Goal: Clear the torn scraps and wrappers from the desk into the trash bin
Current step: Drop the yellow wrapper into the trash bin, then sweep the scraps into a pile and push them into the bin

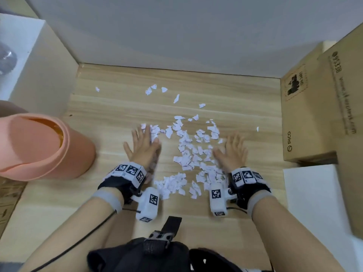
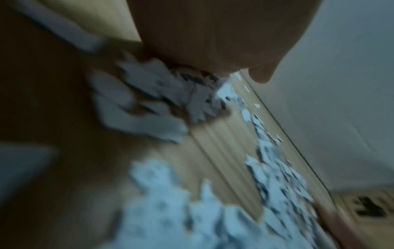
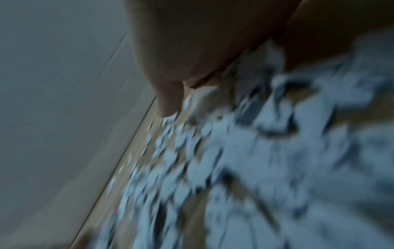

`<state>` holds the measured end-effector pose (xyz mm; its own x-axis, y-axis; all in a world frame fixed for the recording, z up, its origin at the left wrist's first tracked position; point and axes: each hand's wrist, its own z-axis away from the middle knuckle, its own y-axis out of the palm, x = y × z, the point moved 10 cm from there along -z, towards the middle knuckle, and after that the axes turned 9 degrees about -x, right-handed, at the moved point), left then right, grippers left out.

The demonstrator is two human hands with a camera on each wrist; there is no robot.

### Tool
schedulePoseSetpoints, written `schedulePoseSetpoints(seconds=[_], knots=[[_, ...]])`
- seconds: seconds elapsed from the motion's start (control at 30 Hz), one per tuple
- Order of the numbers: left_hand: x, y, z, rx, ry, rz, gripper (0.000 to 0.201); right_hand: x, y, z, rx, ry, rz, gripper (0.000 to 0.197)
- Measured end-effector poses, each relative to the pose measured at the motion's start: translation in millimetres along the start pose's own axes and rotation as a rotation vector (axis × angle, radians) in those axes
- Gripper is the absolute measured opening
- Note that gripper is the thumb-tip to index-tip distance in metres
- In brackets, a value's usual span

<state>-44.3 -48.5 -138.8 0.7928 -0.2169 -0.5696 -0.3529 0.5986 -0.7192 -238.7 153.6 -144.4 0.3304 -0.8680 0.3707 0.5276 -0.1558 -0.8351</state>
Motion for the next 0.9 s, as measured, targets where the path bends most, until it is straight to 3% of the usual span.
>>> schedulePoseSetpoints(seconds=[0.1,0.2,0.27,0.37,0.4,0.47,0.57,0.73,0.8,0.9], knots=[[-44.9,41.9,3.5,0.192,0.183,-0.023,0.057,66.0,31.8,10.7,0.131,-0.258,0.004,0.074],[-67.8,48.8,-3.6,0.232,0.267,0.044,0.064,95.1,36.8,10.3,0.194,-0.319,-0.151,0.074],[-68.7,12.3,-22.1,0.047,0.255,0.123,0.067,82.9,9.9,-8.0,0.057,-0.253,-0.291,0.074],[-35.6,-64.5,-59.3,-0.306,0.083,0.152,0.061,7.8,-57.5,-39.0,-0.347,0.077,-0.321,0.07],[-17.6,-86.0,-71.1,-0.383,-0.009,0.12,0.061,-17.4,-70.5,-44.7,-0.387,0.204,-0.32,0.07],[18.1,-115.4,-91.4,-0.477,-0.193,0.101,0.062,-41.9,-71.4,-55.3,-0.312,0.323,-0.263,0.07],[49.0,-131.0,-112.5,-0.503,-0.339,0.148,0.065,-7.3,-47.8,-67.6,-0.187,0.094,-0.124,0.07],[47.9,-138.1,-138.6,-0.506,-0.338,0.086,0.065,94.7,20.8,-39.3,0.119,-0.376,-0.021,0.076],[40.1,-131.6,-148.4,-0.449,-0.293,0.04,0.065,120.1,36.5,-26.6,0.206,-0.487,-0.025,0.08],[6.1,-101.2,-157.3,-0.301,-0.09,-0.139,0.061,139.3,47.8,-18.4,0.284,-0.572,-0.057,0.088]])
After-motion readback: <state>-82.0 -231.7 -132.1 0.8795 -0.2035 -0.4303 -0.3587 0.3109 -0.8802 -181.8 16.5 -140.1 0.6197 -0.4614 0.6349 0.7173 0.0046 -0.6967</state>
